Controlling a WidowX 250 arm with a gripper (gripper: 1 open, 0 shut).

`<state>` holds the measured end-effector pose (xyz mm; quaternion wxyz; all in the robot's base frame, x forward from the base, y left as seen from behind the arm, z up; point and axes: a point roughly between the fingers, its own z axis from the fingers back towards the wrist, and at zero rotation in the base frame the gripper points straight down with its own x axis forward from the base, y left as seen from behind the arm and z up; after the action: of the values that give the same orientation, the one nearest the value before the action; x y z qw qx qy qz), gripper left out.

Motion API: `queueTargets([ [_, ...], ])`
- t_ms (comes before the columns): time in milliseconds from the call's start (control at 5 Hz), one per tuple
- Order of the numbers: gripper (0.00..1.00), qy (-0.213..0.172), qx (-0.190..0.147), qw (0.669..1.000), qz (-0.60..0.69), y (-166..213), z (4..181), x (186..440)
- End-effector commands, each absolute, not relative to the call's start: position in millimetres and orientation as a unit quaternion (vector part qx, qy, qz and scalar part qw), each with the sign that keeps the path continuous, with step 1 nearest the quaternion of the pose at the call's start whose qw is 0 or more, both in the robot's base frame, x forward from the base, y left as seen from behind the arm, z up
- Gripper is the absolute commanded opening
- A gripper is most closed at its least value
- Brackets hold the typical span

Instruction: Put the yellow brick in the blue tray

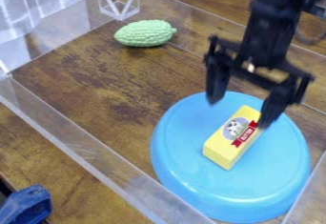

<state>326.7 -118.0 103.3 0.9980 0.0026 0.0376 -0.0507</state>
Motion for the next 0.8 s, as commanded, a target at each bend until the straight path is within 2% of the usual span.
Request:
queueTargets([
  [0, 1.0, -0.006, -0.014, 0.998, -0.062, -111, 140.7, 335],
  [200, 1.0, -0.007, -0.02, 0.997, -0.078, -113, 126.2, 338],
  [600, 1.0, 0.003, -0.022, 0.996, -0.088, -114, 113.5, 339],
])
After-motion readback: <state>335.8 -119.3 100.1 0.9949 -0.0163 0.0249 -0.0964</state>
